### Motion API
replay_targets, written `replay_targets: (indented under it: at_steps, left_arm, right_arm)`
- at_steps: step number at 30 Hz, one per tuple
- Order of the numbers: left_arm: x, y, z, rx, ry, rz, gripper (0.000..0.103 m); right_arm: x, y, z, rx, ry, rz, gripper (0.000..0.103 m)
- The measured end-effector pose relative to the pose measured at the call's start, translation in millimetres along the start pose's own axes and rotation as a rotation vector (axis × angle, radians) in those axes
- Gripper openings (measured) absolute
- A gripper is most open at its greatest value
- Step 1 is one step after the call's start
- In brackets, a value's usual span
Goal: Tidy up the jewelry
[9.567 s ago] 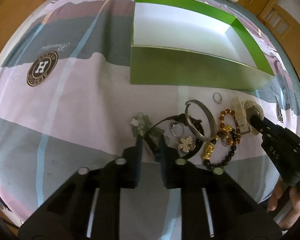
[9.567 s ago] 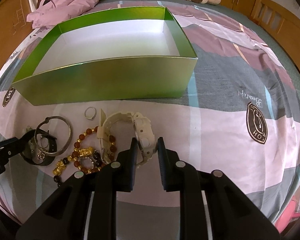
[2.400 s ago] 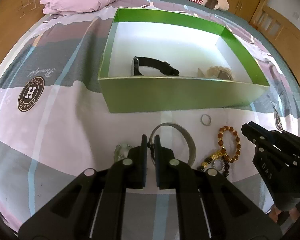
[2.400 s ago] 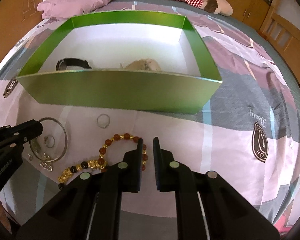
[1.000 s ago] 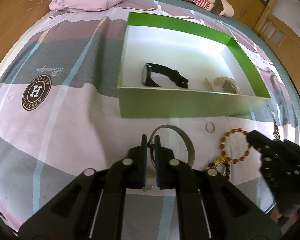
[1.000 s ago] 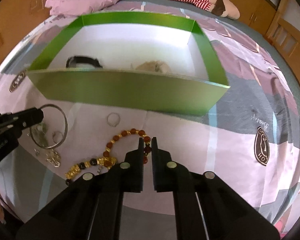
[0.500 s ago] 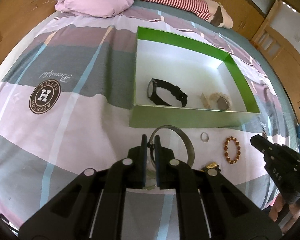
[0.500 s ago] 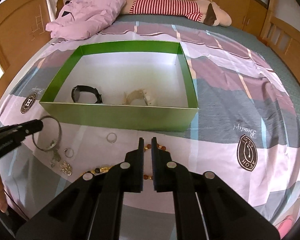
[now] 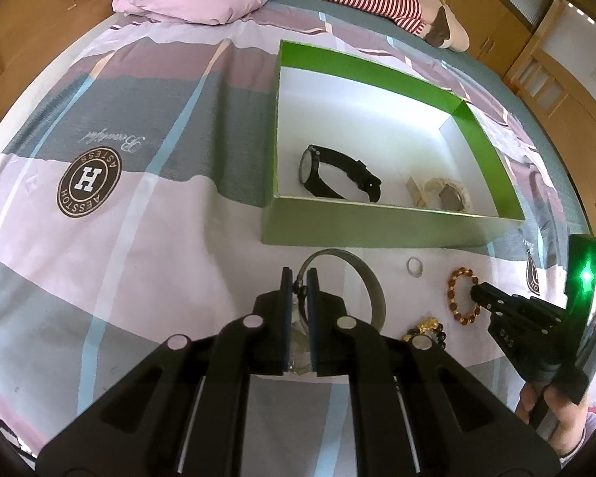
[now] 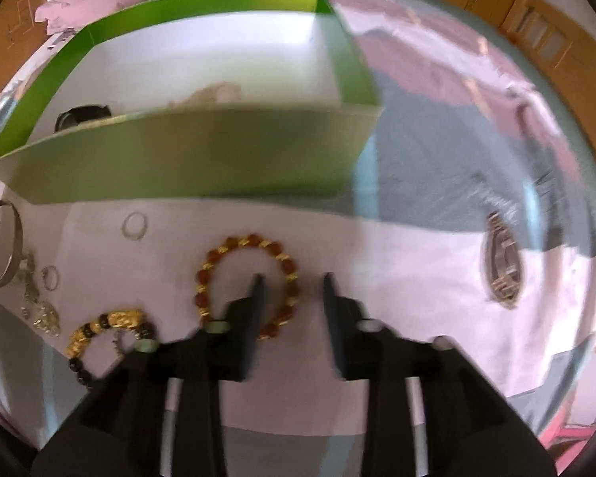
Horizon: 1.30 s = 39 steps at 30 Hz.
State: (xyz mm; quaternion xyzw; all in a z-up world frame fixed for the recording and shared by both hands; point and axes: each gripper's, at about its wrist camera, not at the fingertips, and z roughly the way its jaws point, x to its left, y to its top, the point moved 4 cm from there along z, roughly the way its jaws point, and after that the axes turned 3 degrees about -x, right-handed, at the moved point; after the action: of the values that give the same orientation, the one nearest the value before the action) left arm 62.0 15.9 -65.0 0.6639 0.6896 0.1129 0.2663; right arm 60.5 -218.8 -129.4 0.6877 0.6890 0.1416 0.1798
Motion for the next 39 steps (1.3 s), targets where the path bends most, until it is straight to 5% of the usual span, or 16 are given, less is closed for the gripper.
replay_targets:
  at_steps: [18, 31, 39]
  left_arm:
    - [-10.5, 4.3, -17.3, -0.066, 0.032, 0.058, 0.007]
    - [-10.4, 6.0, -21.9, -0.068, 0.007, 0.047, 0.007]
    - [-29.7, 39.9, -59.2, -0.172, -0.034, 0.086, 0.007]
  right_arm:
    - [14.2, 25.6, -78.6, -0.200, 0.087, -0.035, 0.007]
    - [18.8, 25.6, -75.4, -0.188, 0.098, -0.044, 0.007]
    - [18.2, 43.7, -106.3, -0.279, 0.146, -0.028, 0.007]
